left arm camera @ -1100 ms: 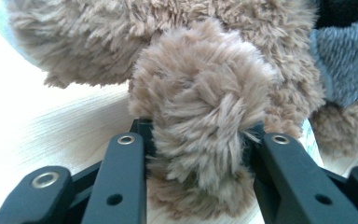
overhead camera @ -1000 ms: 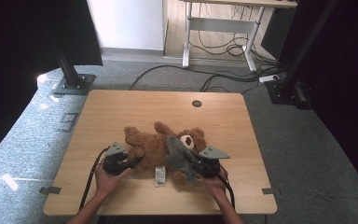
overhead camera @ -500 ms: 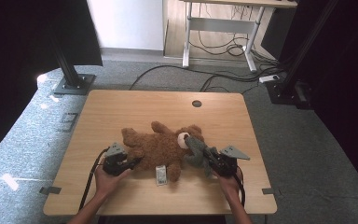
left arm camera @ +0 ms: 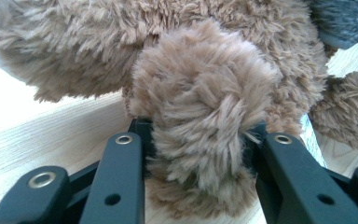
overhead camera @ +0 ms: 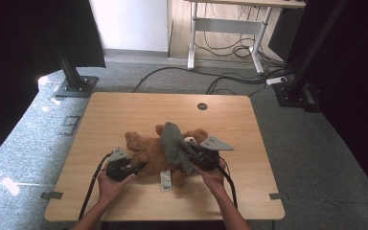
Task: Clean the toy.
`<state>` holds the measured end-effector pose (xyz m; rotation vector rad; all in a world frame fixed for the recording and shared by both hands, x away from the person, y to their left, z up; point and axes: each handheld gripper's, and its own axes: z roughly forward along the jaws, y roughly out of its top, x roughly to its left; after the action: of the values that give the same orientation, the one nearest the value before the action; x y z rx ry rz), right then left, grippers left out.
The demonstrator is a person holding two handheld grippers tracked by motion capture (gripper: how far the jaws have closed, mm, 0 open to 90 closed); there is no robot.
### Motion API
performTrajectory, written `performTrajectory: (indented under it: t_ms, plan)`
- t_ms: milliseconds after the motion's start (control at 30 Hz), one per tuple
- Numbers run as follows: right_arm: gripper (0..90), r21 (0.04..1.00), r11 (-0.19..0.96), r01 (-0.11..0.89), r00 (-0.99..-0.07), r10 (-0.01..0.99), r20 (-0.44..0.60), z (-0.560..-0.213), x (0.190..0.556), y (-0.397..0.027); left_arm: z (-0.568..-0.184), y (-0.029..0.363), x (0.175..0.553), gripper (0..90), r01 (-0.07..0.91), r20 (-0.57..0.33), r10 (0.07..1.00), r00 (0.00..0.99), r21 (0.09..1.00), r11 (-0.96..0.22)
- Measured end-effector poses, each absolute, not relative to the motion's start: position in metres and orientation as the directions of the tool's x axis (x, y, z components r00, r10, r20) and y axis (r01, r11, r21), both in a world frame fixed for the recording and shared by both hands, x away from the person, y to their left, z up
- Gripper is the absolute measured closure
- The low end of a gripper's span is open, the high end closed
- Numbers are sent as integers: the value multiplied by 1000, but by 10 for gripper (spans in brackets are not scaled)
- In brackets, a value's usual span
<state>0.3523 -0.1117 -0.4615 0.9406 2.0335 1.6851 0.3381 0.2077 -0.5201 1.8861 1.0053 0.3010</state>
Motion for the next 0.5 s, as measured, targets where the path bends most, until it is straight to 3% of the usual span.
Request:
performTrajectory:
  t_ms: [300, 500]
  plan:
    - [802, 933, 156, 325, -773, 613, 167, -463, 376, -52, -521, 207, 337, 629, 516, -198, 753, 628, 830, -212]
    - [799, 917, 213, 338, -740, 662, 119, -475, 386, -37, -522, 207, 337, 631, 513, -181, 760, 624, 829, -223]
